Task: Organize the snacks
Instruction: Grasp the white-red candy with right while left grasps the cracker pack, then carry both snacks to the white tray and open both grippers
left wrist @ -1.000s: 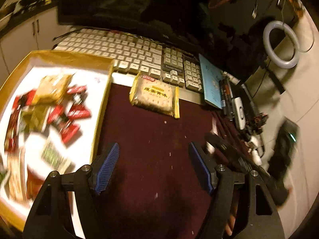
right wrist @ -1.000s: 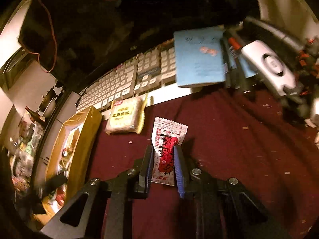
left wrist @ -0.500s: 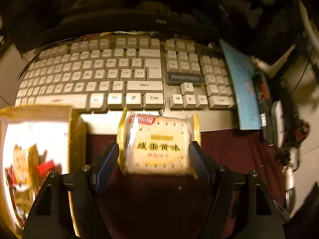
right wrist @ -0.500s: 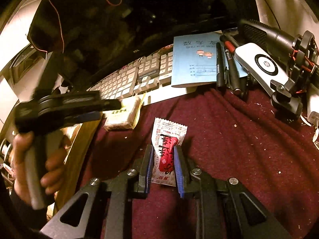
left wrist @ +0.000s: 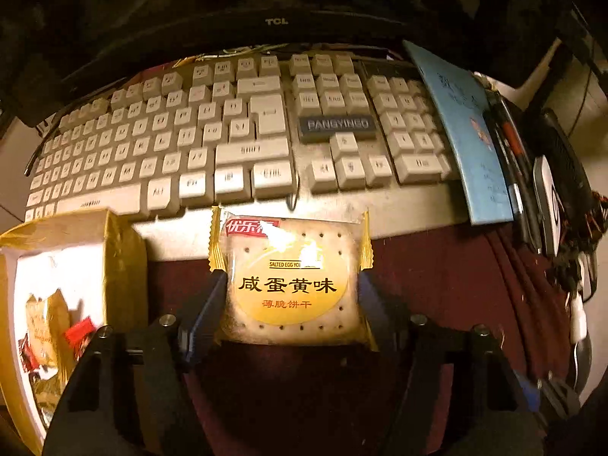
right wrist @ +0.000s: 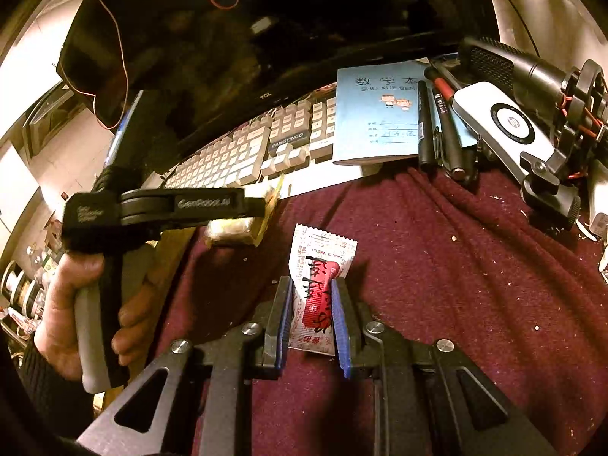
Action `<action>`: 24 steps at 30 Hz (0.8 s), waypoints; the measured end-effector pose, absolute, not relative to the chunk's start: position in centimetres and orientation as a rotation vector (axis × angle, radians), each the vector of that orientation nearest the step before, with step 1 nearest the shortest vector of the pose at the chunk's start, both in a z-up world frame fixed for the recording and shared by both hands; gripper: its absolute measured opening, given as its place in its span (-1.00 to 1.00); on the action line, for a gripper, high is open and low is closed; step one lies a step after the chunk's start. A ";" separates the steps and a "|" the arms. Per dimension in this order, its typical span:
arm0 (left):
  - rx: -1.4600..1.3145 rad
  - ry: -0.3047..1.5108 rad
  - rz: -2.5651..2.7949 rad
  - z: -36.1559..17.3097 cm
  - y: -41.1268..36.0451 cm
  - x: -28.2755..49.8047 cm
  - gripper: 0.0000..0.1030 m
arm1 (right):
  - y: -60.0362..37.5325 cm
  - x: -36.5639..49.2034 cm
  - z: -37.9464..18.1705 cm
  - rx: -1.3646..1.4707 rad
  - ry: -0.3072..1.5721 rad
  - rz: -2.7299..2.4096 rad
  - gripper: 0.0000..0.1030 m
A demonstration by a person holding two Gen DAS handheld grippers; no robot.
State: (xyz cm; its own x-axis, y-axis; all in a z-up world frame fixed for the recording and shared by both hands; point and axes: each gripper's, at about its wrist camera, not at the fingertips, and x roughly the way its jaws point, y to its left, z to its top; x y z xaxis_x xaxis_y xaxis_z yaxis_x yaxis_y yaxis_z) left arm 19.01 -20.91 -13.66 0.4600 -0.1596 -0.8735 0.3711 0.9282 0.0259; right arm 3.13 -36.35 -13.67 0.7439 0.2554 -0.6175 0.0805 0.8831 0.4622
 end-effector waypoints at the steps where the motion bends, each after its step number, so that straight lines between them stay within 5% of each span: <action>1: 0.231 1.043 -0.339 -13.6 -20.9 18.5 0.34 | -36.3 3.1 -13.7 0.488 0.733 0.099 -0.60; 14: -0.018 0.800 -0.388 -6.4 -12.7 4.1 0.33 | -36.1 2.8 -13.1 0.471 0.701 0.136 -0.60; 24: -0.182 0.780 -0.183 -6.7 0.0 1.5 0.34 | -29.3 2.0 -10.4 0.355 0.680 0.345 -0.61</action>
